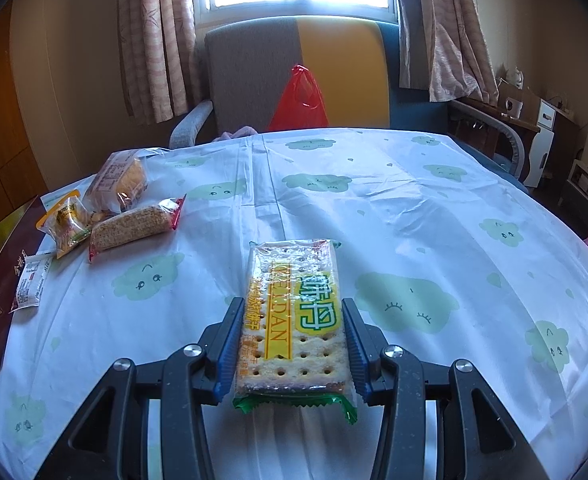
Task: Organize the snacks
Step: 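Carry the yellow bag into the gold tin and open the left tool, then lower the WEIDAN cracker pack into the gold tin and open the right tool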
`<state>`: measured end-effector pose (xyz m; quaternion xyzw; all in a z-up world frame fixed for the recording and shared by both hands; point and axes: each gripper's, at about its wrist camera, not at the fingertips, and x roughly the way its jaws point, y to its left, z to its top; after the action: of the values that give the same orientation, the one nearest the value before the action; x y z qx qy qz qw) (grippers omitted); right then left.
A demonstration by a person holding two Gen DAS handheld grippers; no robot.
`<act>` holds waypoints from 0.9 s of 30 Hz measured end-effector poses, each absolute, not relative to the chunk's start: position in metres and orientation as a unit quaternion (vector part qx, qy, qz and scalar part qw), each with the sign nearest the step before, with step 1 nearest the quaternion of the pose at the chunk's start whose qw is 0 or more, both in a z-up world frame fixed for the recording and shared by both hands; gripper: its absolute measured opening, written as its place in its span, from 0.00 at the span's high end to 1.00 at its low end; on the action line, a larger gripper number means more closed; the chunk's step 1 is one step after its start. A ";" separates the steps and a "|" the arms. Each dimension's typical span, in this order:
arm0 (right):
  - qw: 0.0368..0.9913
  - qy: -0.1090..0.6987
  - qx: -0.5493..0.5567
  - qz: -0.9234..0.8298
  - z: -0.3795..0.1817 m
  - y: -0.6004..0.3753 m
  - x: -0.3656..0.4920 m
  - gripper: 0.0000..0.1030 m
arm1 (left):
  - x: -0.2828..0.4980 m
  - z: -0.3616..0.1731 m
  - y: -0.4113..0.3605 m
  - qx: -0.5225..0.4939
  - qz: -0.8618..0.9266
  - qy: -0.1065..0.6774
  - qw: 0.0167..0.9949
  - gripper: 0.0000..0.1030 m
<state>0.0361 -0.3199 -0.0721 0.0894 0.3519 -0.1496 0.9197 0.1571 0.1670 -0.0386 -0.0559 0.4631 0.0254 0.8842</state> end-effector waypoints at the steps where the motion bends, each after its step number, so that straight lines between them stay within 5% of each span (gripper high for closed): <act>1: 0.920 0.351 0.089 -0.149 -0.071 -0.320 0.036 0.54 | 0.161 -0.038 0.170 -0.057 0.032 0.462 0.884 0.65; 27: 0.932 0.351 0.075 0.059 -0.021 -0.163 0.069 0.54 | 0.084 -0.023 0.126 -0.058 -0.045 0.427 0.901 0.57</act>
<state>0.0693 -0.1627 -0.0206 0.0748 0.3507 0.0591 0.9316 0.0839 0.1259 -0.0231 -0.0581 0.4272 -0.0452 0.9011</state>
